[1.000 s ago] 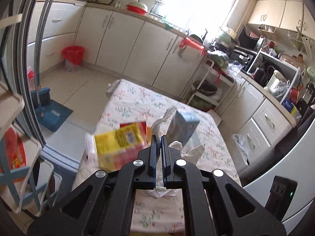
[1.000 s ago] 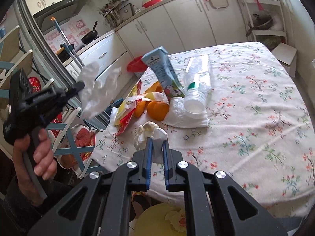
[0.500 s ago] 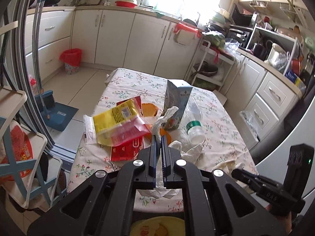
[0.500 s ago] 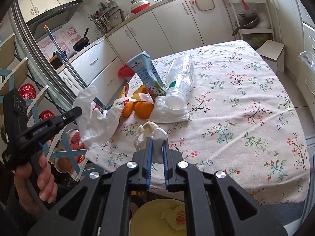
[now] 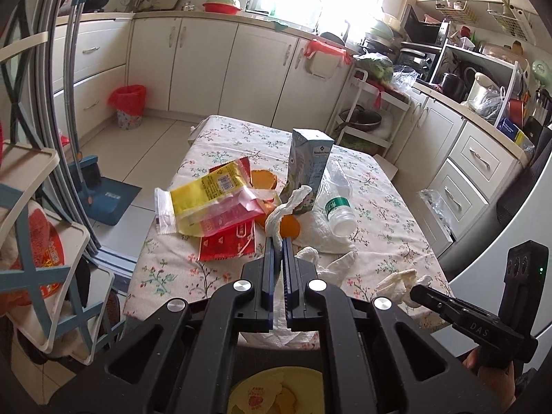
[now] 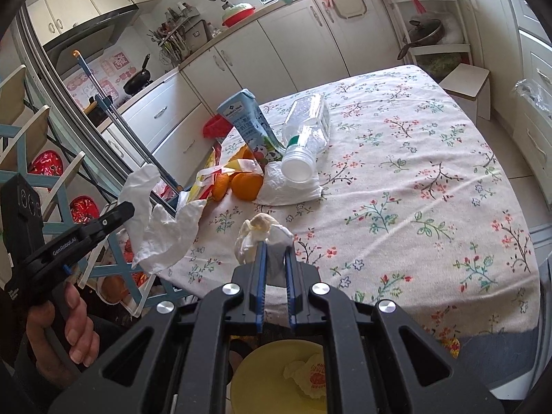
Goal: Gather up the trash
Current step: 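Lift the tissues with both grippers and carry them toward the basin, then open both grippers over the yellow basin to drop the tissues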
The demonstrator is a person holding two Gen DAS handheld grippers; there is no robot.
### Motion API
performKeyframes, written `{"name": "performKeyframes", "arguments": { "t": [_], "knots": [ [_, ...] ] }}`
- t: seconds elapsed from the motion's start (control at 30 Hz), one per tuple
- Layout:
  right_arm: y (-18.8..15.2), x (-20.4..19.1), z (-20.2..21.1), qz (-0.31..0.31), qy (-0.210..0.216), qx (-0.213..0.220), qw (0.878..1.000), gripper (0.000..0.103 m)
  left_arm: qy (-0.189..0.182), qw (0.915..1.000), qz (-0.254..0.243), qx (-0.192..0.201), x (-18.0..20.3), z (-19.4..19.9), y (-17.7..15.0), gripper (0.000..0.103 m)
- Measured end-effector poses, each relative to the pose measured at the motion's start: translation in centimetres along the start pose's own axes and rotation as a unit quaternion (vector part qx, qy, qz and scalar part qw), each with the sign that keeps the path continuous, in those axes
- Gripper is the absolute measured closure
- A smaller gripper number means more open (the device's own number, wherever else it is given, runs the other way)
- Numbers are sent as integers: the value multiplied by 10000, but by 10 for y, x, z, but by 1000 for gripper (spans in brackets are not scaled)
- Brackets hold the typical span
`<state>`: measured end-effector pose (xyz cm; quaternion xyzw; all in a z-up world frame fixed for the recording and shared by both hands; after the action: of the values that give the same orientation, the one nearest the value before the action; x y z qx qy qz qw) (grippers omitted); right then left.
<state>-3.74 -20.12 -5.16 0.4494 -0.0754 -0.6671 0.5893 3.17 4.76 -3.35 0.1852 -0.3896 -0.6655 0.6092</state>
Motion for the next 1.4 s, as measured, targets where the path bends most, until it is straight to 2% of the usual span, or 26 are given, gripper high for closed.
{"name": "performKeyframes", "arguments": {
  "t": [1.0,1.23,1.4],
  "knots": [
    [-71,-20,37,60,57,-323,9994,92,27,9996,-221,-160,8,51,-66,99],
    [-91,-26,44,149,38,-479,9987,92,-23,9990,-326,-318,17,60,-87,99],
    [-102,-28,43,214,-50,-637,9977,92,-11,9973,-453,-569,22,63,-108,99]
  ]
}}
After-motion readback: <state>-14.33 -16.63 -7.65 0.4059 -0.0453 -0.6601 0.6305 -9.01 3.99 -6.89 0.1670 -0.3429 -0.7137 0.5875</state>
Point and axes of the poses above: each gripper's, at about its wrist camera, not at the fingertips, and z roughly against the way its jaws point, x to its right, y to its top, the point moved 3 cm from there along -z, roughly the way its jaws point, and after that the axes turned 4 degrees about y, right-handed, at the moved point
